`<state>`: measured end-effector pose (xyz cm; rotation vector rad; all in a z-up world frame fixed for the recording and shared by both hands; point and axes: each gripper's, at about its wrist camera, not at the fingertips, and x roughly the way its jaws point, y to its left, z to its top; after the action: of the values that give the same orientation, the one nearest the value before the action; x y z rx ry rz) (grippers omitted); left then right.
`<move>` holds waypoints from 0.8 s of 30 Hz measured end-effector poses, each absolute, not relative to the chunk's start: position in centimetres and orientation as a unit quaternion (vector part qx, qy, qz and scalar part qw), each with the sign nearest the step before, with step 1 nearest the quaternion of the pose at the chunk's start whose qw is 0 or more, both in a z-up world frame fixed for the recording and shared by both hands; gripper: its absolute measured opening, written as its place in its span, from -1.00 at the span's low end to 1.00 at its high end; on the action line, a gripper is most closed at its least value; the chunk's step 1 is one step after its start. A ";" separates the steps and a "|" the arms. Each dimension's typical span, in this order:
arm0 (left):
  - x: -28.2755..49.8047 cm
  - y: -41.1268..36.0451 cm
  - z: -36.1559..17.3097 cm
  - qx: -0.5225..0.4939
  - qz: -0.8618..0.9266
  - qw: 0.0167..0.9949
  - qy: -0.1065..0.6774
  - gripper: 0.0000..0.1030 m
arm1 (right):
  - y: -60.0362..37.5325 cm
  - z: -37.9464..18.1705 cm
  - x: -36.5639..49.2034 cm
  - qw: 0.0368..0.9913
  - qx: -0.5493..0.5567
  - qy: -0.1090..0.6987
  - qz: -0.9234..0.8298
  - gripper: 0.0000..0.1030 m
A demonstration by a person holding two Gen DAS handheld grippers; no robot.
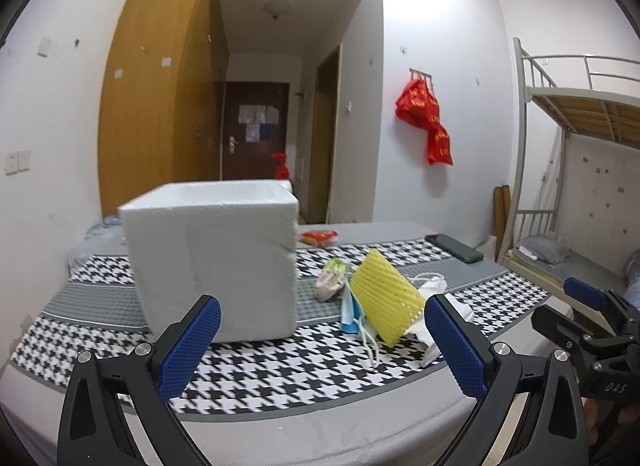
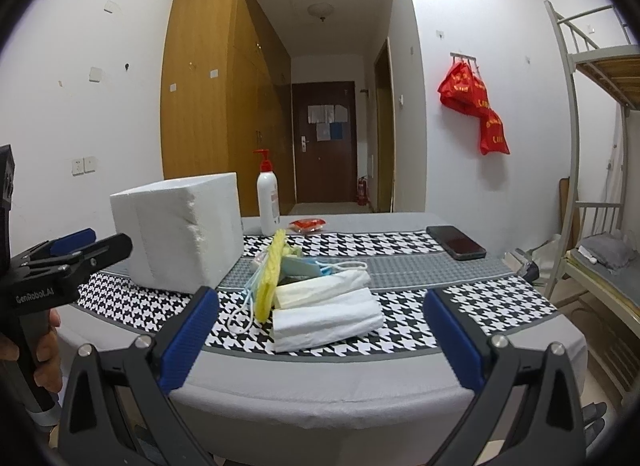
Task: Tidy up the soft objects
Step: 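Grasp the yellow foam net with the left tool while the right tool grasps white tissue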
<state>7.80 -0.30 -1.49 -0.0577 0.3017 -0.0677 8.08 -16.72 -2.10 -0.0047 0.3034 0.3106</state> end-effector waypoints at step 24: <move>17.7 -5.2 -4.6 -0.017 -0.112 0.958 0.263 0.87 | -18.5 -5.5 15.1 0.965 0.017 0.225 0.131 1.00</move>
<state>17.73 -5.20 -4.65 -0.0349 0.5325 -0.2273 15.07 -18.49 -5.51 0.0345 0.4554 0.2641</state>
